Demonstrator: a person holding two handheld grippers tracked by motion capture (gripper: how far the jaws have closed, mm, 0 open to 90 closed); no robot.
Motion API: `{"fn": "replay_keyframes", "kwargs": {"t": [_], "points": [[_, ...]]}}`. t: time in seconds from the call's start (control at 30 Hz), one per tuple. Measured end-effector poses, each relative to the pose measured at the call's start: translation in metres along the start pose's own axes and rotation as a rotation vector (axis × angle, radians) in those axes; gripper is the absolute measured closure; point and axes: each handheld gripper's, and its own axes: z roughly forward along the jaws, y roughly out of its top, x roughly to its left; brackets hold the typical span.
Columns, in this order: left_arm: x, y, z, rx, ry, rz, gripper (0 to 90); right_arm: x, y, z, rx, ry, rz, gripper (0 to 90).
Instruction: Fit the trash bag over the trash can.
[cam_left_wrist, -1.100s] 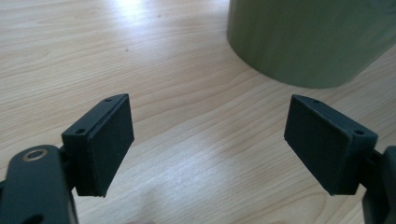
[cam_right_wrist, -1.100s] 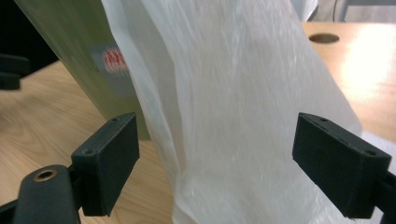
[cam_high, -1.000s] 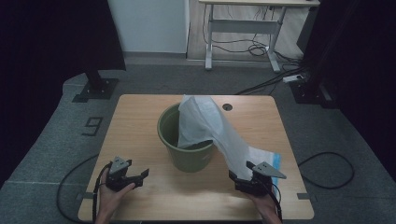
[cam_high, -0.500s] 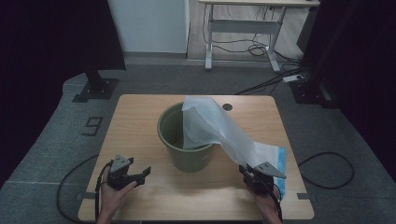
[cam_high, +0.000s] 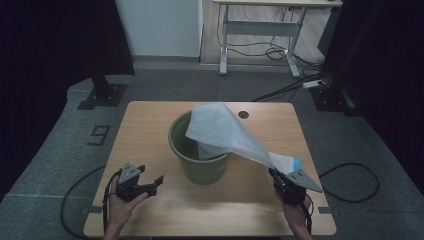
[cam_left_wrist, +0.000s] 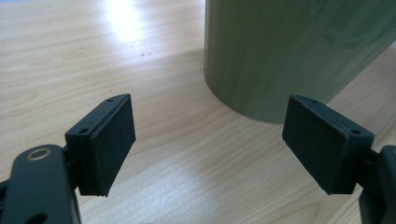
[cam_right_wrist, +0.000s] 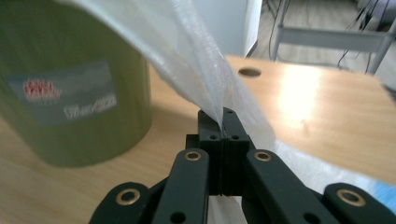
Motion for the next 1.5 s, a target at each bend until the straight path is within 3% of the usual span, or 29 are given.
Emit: {"fn": "replay_keyframes", "kwargs": {"t": [0.17,0.47,0.6,0.77,0.9,1.0,1.13,1.3,1.5], "points": [[-0.003,0.010,-0.004,-0.014,-0.013,0.011,17.4,-0.003,0.020,-0.007,-0.069,-0.007,-0.025,88.3],[-0.013,0.034,-0.019,-0.066,-0.042,0.048,18.4,0.003,0.071,-0.014,-0.182,0.065,-0.031,88.2],[-0.018,0.043,-0.022,-0.080,-0.048,0.069,18.4,0.001,0.090,-0.020,-0.240,0.056,-0.032,88.2],[-0.023,0.052,-0.024,-0.096,-0.068,0.080,18.3,-0.002,0.106,-0.023,-0.271,0.045,-0.032,88.2],[-0.025,0.056,-0.022,-0.102,-0.080,0.081,18.3,0.003,0.111,-0.017,-0.272,0.053,-0.037,88.2],[-0.030,0.062,-0.019,-0.103,-0.089,0.096,18.3,0.018,0.111,0.000,-0.243,0.103,-0.056,88.2],[-0.035,0.068,-0.016,-0.103,-0.093,0.116,18.3,0.028,0.113,0.012,-0.241,0.130,-0.052,88.2],[-0.039,0.075,-0.016,-0.110,-0.095,0.137,18.4,0.025,0.115,0.011,-0.253,0.118,-0.043,88.1],[-0.045,0.086,-0.014,-0.116,-0.103,0.160,18.4,0.011,0.118,-0.007,-0.287,0.091,-0.016,88.1]]}}
